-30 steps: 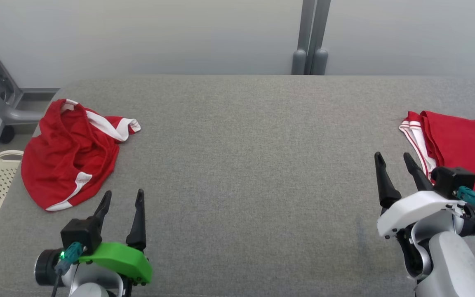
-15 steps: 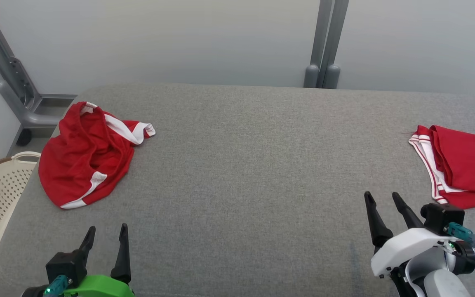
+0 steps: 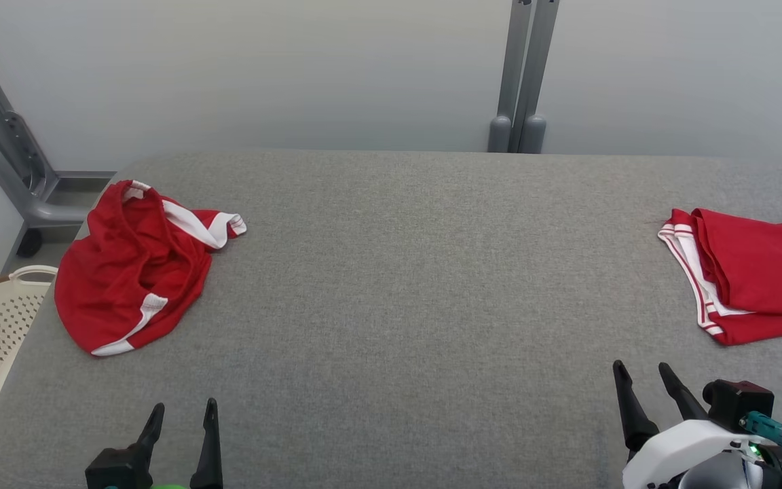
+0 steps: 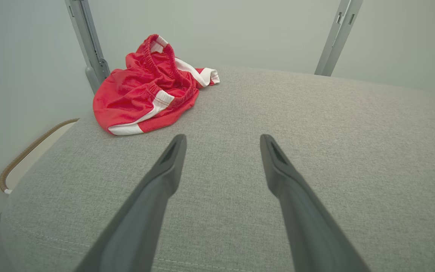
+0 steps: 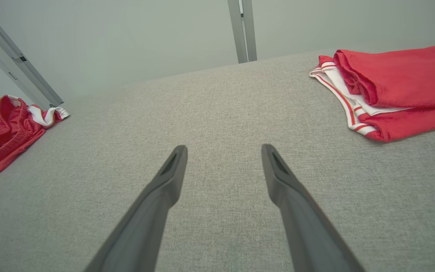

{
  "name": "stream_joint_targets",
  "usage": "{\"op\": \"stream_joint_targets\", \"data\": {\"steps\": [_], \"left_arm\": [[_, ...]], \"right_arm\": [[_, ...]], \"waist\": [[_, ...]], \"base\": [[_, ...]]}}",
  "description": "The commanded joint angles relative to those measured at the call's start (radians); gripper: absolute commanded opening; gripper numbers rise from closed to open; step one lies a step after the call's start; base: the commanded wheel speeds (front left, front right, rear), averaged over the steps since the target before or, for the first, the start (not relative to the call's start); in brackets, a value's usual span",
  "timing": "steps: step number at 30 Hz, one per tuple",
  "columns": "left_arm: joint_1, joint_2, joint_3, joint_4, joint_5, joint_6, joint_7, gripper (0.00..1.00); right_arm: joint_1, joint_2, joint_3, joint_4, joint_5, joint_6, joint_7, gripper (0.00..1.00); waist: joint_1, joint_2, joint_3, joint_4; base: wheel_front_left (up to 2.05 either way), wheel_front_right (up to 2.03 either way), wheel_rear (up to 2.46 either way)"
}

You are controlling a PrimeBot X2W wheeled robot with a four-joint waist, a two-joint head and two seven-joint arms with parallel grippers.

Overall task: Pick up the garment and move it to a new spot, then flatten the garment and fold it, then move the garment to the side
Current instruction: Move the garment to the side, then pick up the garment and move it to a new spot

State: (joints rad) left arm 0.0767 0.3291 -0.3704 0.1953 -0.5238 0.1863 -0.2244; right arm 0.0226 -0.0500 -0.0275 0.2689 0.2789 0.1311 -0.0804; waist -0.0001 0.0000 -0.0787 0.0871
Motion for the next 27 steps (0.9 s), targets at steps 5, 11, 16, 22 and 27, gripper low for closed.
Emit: {"op": "stream_joint_targets", "data": {"steps": [5, 11, 16, 22, 27], "left_arm": [[0.013, 0.0, -0.006, -0.011, 0.006, 0.009, 0.001, 1.0], [-0.004, 0.003, -0.014, -0.013, 0.005, 0.006, 0.009, 1.0], [-0.007, 0.007, -0.02, -0.018, 0.0, 0.005, 0.018, 1.0], [-0.017, 0.013, -0.019, -0.02, 0.0, -0.005, 0.004, 1.0], [-0.025, 0.016, -0.02, -0.038, 0.009, 0.009, 0.008, 1.0]], "right_arm": [[0.016, -0.002, -0.014, -0.002, -0.012, -0.001, 0.005, 1.0], [0.003, -0.001, -0.018, -0.006, -0.011, -0.001, 0.006, 1.0], [0.004, -0.002, -0.01, -0.003, -0.005, -0.001, -0.001, 1.0], [0.003, -0.001, -0.004, 0.003, 0.0, -0.001, -0.004, 1.0], [0.009, -0.001, 0.003, 0.005, 0.008, -0.001, -0.01, 1.0]], "waist": [[0.0001, 0.0, 0.004, -0.008], [0.0001, 0.0, 0.011, -0.01], [0.0001, 0.0, 0.012, -0.003], [0.0001, 0.0, 0.013, 0.01], [0.0001, 0.0, 0.013, 0.044]], "base": [[0.0, 0.0, 0.0], [0.0, 0.0, 0.0], [0.0, 0.0, 0.0], [0.0, 0.0, 0.0], [0.0, 0.0, 0.0]]}}
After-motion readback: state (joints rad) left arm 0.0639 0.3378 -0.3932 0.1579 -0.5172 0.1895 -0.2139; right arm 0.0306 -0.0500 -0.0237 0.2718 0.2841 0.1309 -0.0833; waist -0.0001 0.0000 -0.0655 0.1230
